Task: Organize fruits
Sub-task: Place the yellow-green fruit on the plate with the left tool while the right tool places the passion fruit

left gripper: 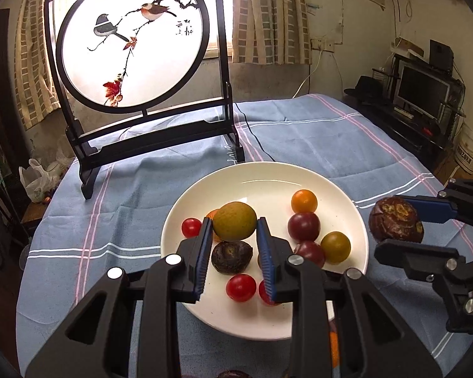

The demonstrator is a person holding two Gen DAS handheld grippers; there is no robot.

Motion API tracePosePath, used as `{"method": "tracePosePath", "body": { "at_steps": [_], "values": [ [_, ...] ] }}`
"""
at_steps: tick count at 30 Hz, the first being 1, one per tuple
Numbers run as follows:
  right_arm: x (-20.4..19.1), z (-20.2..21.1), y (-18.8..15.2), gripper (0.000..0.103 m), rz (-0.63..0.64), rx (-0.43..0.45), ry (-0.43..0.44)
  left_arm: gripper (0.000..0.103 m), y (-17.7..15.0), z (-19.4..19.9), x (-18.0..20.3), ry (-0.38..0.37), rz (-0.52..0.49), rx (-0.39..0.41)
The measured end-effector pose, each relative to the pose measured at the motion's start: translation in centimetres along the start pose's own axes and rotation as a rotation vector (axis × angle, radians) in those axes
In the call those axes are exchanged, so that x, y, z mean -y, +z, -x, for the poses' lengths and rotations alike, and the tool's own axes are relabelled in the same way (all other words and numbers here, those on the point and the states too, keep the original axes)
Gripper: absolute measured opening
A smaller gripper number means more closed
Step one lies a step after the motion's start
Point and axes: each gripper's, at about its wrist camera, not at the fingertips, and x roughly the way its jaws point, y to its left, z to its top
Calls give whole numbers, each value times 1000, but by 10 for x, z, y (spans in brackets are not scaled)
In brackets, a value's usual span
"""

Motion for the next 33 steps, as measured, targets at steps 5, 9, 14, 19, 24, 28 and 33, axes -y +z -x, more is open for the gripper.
{"method": "tracePosePath", "body": {
  "at_steps": [5, 9, 14, 19, 24, 28, 33],
  "values": [
    [7, -12, 6, 40, -19, 5, 3, 28, -3, -12, -9, -2, 34, -17],
    [10, -24, 9, 40, -42, 6, 13, 28, -6, -18, -11, 7, 35, -31],
    [10, -32, 4, 40, -54, -2, 33, 28, -6, -19, -12, 17, 30, -30],
    [13, -34, 4, 40, -56, -5, 21, 28, -7, -22, -13, 26, 29, -36],
    [23, -33, 9, 40, -78, 9, 2, 28, -1, -14, -35, 33, 83, -13],
    [28, -39, 13, 40, -84, 4, -7, 28, 3, -6, -51, 18, 133, 4],
    [30, -66, 21, 40, -80, -46, -23, 28, -3, -22, -28, -22, 82, -49]
  ]
}}
